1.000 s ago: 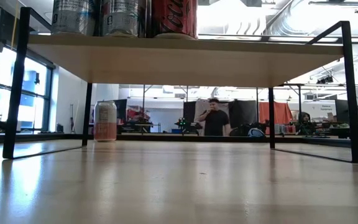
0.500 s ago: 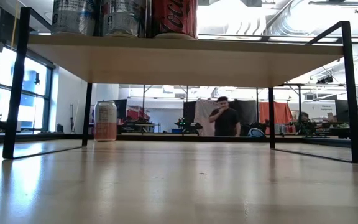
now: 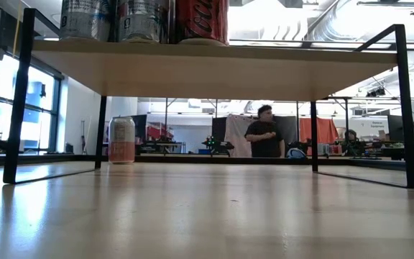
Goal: Place canned beverage on shelf
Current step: Put the bottom orange white soda can on the shelf
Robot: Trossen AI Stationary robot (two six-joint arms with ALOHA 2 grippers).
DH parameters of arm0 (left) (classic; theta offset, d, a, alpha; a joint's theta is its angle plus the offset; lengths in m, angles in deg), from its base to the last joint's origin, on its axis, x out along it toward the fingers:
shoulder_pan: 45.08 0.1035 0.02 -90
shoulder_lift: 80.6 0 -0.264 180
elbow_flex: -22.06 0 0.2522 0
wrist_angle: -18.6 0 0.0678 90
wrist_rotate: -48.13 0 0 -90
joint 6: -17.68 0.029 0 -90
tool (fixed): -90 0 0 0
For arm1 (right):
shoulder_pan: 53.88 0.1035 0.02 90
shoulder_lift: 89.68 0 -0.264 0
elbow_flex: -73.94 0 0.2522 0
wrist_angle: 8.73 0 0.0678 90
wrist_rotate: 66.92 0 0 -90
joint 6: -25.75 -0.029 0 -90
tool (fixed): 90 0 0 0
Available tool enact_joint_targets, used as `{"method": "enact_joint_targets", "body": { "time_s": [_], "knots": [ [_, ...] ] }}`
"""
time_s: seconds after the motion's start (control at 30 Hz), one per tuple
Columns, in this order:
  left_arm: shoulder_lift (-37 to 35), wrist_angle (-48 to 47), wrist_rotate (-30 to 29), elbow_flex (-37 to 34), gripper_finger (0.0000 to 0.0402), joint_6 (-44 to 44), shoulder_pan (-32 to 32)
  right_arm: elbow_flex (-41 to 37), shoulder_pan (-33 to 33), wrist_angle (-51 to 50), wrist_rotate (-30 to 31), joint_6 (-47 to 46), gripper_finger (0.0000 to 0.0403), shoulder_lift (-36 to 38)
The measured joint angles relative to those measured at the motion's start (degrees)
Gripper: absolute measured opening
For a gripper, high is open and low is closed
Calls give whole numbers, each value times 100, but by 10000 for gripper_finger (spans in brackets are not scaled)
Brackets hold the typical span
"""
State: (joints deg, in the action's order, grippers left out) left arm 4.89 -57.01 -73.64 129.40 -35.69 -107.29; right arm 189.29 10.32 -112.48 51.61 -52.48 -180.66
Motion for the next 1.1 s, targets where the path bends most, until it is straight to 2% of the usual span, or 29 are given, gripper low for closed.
{"method": "enact_joint_targets", "body": {
  "time_s": [0.23,0.37,0.57,0.87,1.1],
  "knots": [
    [0,0,4,-1,335,-1,0,-907,-274,-3,-1668,-345,236,0],
    [0,0,9,-1,335,-2,0,-1272,-278,85,-2204,-450,247,0],
    [0,0,13,1,335,-1,0,-1644,-358,232,-2794,-882,294,0],
    [0,0,12,1,335,-1,0,-1659,-383,582,-1969,-648,358,0],
    [0,0,13,1,335,-2,0,-1659,-335,832,-1899,355,378,-52]
  ]
}}
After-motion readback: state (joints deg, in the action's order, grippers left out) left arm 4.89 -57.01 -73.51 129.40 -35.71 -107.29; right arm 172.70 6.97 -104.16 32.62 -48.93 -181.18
